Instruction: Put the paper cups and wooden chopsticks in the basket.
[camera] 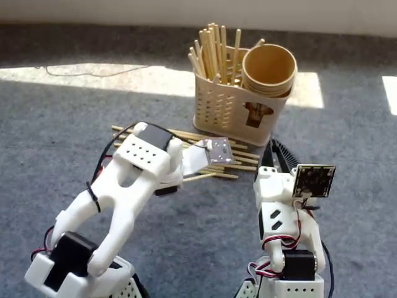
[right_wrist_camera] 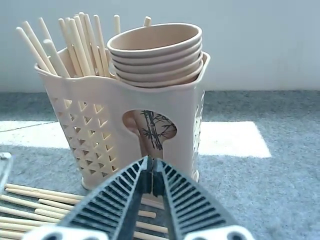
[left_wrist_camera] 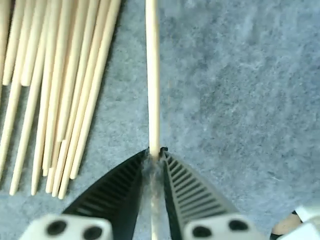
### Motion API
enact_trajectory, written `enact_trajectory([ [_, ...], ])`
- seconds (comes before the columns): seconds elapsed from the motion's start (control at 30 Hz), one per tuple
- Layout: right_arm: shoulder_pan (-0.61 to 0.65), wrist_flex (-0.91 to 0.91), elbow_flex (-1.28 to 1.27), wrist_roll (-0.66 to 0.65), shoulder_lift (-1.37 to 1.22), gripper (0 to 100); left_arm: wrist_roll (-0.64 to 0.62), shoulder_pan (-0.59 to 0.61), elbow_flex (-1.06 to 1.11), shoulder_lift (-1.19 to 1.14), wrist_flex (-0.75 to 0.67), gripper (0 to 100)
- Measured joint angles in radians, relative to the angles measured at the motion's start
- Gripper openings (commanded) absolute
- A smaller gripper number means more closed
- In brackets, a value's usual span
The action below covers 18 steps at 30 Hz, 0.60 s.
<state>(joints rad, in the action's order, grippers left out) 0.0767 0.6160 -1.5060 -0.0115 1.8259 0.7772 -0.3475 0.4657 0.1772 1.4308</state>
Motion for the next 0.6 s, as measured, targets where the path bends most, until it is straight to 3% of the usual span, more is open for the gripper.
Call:
enact_trajectory([
  [0.6,0.0,-0.037,-0.023,0.0,0.0,2.7,-0.204,0.034,-0.021,0.457,0.031,1],
])
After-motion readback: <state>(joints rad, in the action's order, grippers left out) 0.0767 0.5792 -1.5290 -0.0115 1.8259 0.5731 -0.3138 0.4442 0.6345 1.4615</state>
